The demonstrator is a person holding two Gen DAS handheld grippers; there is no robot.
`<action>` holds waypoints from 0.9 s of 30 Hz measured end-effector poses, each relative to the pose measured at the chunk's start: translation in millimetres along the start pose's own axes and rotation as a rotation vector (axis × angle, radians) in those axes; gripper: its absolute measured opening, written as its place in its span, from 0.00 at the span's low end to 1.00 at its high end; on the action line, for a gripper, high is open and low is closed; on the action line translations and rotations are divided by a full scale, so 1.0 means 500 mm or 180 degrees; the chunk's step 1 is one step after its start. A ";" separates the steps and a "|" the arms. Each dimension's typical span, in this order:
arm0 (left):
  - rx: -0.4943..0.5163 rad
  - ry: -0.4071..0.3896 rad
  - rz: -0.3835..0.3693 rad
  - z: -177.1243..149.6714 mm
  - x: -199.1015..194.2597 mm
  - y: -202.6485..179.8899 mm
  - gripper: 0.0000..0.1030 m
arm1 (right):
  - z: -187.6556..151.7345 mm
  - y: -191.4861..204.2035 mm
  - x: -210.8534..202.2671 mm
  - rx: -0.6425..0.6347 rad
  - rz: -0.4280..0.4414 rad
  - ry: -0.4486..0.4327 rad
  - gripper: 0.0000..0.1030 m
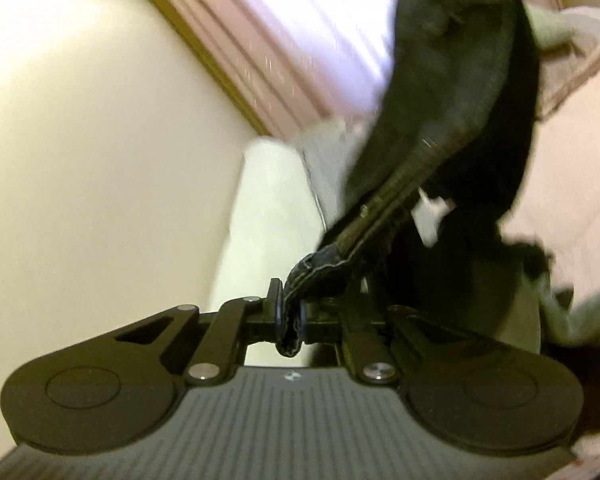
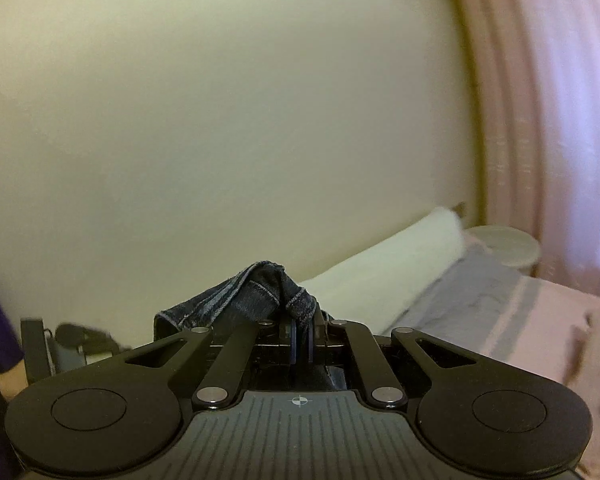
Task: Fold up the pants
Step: 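Lift the jeans off the pile with both grippers and carry them over the open bed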
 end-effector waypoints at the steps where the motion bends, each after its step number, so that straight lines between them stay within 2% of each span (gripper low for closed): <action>1: 0.0023 -0.0091 -0.0007 0.040 -0.014 0.009 0.05 | -0.007 -0.020 -0.042 0.0106 -0.0045 -0.0059 0.01; 6: 0.0211 -0.0611 -0.0209 0.273 -0.093 -0.014 0.05 | -0.094 -0.124 -0.294 0.0710 -0.0283 -0.0329 0.01; 9: 0.0395 -0.0887 -0.0452 0.423 -0.137 -0.095 0.05 | -0.185 -0.188 -0.448 0.1102 -0.0404 -0.0474 0.01; 12: 0.0656 -0.1074 -0.0697 0.561 -0.177 -0.221 0.05 | -0.306 -0.244 -0.619 0.1527 -0.0564 -0.0624 0.01; 16: 0.0963 -0.1115 -0.1154 0.708 -0.209 -0.459 0.05 | -0.516 -0.341 -0.814 0.2263 -0.0741 -0.0774 0.01; 20: 0.1359 -0.0965 -0.1627 0.796 -0.206 -0.773 0.05 | -0.768 -0.428 -0.976 0.3007 -0.0953 -0.0694 0.01; 24: 0.1718 -0.0679 -0.2155 0.813 -0.178 -1.080 0.05 | -0.993 -0.497 -1.088 0.3721 -0.1293 -0.0540 0.01; 27: 0.1979 -0.0509 -0.2489 0.818 -0.154 -1.255 0.05 | -1.109 -0.510 -1.160 0.4160 -0.1487 -0.0613 0.01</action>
Point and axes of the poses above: each gripper's, at about its wrist camera, not at the fingertips, and x roughly the way its jaws point, y to its left, z to its top, the point moved 4 cm from there along x, roughly the way its jaws point, and after that the axes turned 9 degrees about y, right-handed, at the moved point
